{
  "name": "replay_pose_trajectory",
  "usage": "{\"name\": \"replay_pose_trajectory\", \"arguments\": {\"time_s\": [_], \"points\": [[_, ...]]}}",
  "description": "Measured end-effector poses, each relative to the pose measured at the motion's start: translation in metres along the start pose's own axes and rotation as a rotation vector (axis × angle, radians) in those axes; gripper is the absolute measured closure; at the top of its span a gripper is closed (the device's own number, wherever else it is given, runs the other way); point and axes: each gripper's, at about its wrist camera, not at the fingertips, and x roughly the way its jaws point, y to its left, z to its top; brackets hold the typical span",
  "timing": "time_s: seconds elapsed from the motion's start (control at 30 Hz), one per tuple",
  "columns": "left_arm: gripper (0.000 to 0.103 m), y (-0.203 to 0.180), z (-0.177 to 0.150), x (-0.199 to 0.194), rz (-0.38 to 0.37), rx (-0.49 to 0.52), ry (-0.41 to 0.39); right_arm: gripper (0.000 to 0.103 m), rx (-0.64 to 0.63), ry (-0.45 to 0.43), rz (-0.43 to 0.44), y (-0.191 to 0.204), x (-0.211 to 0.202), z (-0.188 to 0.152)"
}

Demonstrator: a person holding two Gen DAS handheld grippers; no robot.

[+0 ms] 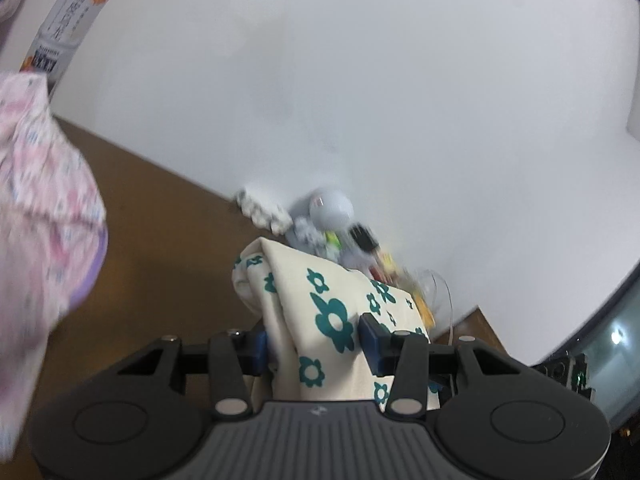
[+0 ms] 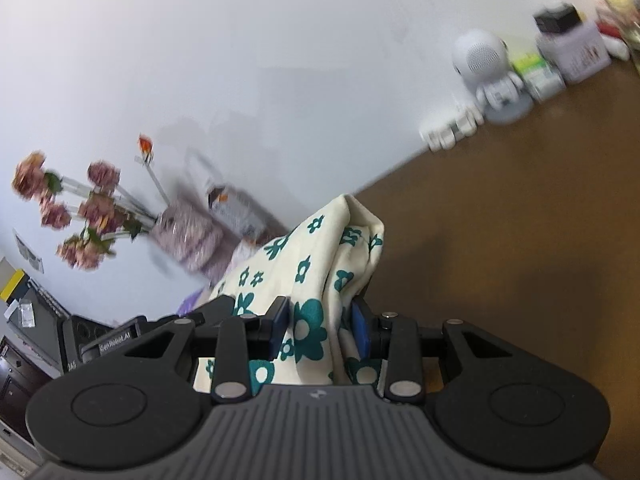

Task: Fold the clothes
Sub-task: 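Grip the bundle with both grippers and lift it off the table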

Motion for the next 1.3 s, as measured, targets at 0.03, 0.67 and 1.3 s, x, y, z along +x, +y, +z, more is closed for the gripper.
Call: {"name": "replay_pose_trajectory", "arguments": {"time_s": [0.03, 0.67, 1.3], "points": [[0.061, 0.003, 0.008, 0.007, 0.005, -0.007, -0.011, 0.07, 0.005, -0.004, 0.001, -0.004, 0.009, 0.008], [0.058, 0.086, 0.042, 0.138, 0.162, -0.042, 0.011, 0.07, 0.181, 0.062, 0.008, -0.138, 0.145, 0.063], [0.005, -0.003, -0.02, 0.088, 0.51, 0.43, -0.087, 0.001, -0.4, -0.004, -0.264, -0.036, 0.086, 0.014]]}}
